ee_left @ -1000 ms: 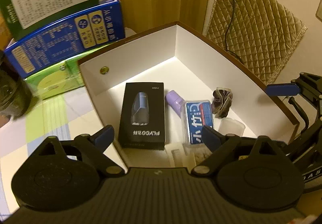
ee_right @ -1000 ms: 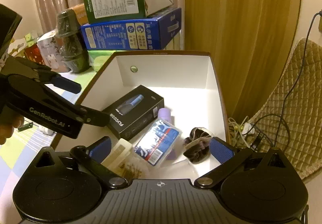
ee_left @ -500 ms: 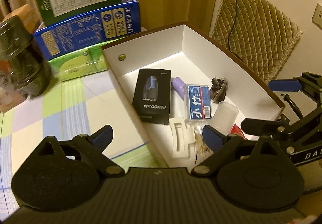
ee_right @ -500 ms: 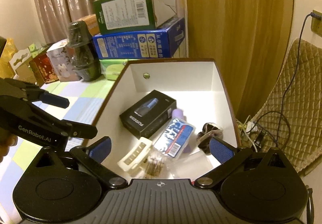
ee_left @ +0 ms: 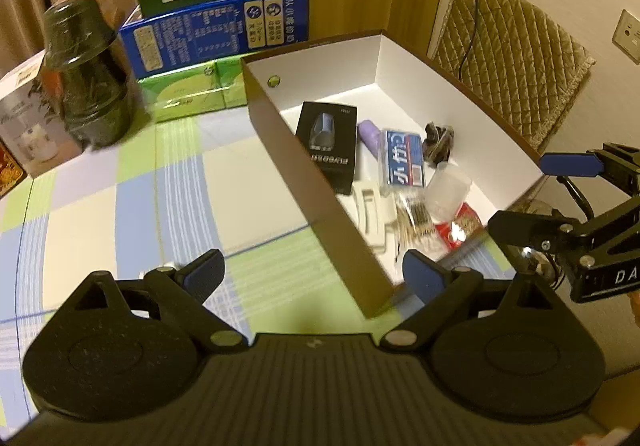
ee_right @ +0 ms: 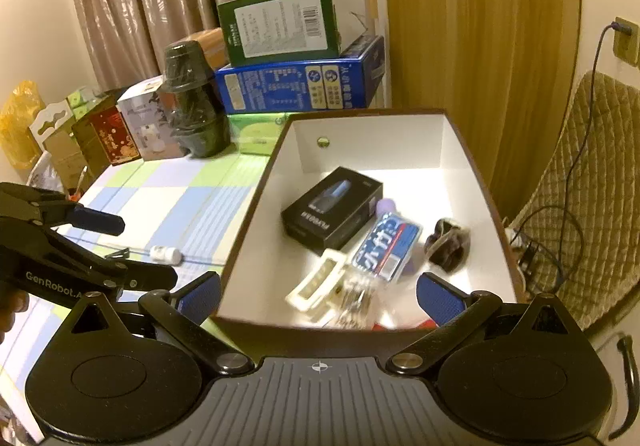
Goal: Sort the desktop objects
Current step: 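Withdraw both tools from the box back toward the tube and bottle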
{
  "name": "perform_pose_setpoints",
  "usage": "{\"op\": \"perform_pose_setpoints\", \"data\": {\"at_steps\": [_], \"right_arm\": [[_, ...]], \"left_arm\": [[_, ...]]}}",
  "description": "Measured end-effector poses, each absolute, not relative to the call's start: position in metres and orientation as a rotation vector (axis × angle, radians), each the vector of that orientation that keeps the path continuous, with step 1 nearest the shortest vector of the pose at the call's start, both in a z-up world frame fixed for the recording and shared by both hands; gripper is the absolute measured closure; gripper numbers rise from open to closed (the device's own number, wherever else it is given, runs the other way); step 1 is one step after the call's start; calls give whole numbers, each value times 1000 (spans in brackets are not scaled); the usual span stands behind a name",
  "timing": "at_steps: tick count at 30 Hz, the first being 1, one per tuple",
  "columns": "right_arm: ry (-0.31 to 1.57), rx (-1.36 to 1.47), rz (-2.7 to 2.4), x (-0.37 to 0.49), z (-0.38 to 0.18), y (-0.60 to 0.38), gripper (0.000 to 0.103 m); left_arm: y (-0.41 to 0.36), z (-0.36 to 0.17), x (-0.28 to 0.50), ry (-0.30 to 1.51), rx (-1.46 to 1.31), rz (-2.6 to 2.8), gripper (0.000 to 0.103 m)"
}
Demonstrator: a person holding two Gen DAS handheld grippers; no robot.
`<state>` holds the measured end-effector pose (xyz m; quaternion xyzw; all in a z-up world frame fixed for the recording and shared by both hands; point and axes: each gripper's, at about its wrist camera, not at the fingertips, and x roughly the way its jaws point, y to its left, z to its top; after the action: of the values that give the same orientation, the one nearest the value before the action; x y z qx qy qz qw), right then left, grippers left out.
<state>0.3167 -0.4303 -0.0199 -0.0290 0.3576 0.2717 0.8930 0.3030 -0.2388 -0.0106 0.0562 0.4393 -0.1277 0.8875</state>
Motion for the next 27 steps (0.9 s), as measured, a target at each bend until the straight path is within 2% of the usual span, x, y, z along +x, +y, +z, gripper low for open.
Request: {"op": "perform_pose_setpoints", "data": {"at_steps": [27], "right_arm": [[884,-63,715,231,-54,-338,2]], "left_arm": [[-129,-24,215,989,31,-136,9]]}}
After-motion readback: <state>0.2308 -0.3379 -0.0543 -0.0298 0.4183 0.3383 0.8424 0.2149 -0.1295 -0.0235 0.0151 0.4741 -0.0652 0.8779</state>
